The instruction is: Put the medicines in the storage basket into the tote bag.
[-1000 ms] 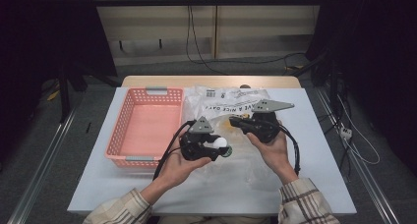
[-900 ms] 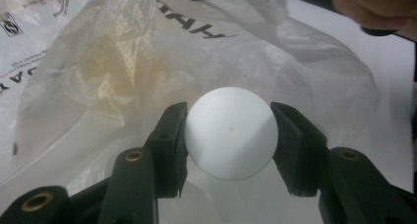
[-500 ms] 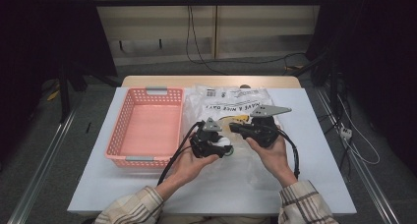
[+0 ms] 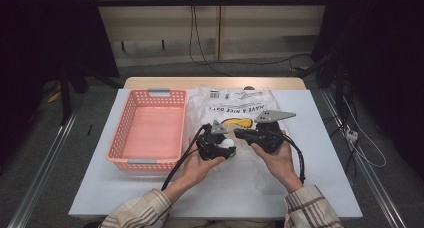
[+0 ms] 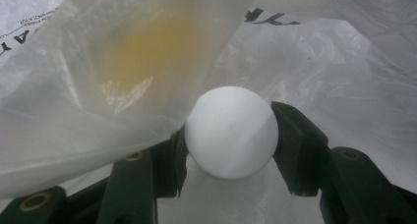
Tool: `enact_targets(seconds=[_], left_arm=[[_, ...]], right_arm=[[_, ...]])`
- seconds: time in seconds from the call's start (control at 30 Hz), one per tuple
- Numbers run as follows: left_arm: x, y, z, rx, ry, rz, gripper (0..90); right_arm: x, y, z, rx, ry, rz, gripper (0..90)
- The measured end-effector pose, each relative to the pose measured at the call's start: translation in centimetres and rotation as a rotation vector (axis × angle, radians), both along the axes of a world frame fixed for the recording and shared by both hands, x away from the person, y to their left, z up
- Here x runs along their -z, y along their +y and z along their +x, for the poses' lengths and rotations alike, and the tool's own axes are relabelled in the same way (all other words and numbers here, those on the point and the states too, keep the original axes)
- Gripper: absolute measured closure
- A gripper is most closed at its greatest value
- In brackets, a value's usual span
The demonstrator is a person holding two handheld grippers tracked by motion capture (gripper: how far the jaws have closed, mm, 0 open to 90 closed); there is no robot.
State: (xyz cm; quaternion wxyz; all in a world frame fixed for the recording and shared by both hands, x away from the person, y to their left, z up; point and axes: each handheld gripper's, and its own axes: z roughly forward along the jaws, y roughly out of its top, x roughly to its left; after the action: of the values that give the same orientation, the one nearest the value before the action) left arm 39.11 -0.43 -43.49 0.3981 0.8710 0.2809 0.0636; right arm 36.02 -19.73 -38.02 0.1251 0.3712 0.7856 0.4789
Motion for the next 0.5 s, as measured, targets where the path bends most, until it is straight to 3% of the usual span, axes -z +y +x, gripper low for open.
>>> enact_targets(seconds=[0.1, 0.17, 0.2, 0.23, 0.27, 0.4, 0.43, 0.5], left_arm=[[0.2, 0.0, 0.0, 0.029, 0.007, 0.014, 48.8], [0.0, 0.0, -0.1, 0.025, 0.012, 0.003, 39.6], [-0.2, 0.1, -0.1, 0.031, 0.014, -0.003, 39.6], [-0.4, 0.1, -0.3, 0.013, 0.0, 0.0, 38.6], [-0.6, 0.2, -0.3, 0.025, -0.001, -0.008, 33.6], [-1.1, 0.8, -0.7, 0.052, 0.008, -0.014, 29.8], [-1.3, 0.9, -0.9, 0.039, -0.008, 0.005, 28.1], [-1.7, 1.1, -1.0, 0.068, -0.012, -0.003, 23.4]], right_arm=[[0.0, -0.1, 0.0, 0.001, -0.001, 0.0, 90.0], [0.1, -0.1, 0.0, 0.0, 0.0, -0.001, 90.0], [0.1, -0.1, 0.0, 0.0, 0.0, -0.001, 90.0], [0.1, -0.1, 0.0, -0.001, 0.0, -0.001, 90.0], [0.1, 0.0, 0.0, -0.001, 0.002, -0.003, 90.0], [0.1, -0.1, 0.0, 0.0, 0.001, -0.002, 90.0], [0.0, -0.1, 0.0, 0.001, 0.001, -0.003, 90.0], [0.0, -0.2, 0.0, -0.001, -0.001, 0.0, 90.0]])
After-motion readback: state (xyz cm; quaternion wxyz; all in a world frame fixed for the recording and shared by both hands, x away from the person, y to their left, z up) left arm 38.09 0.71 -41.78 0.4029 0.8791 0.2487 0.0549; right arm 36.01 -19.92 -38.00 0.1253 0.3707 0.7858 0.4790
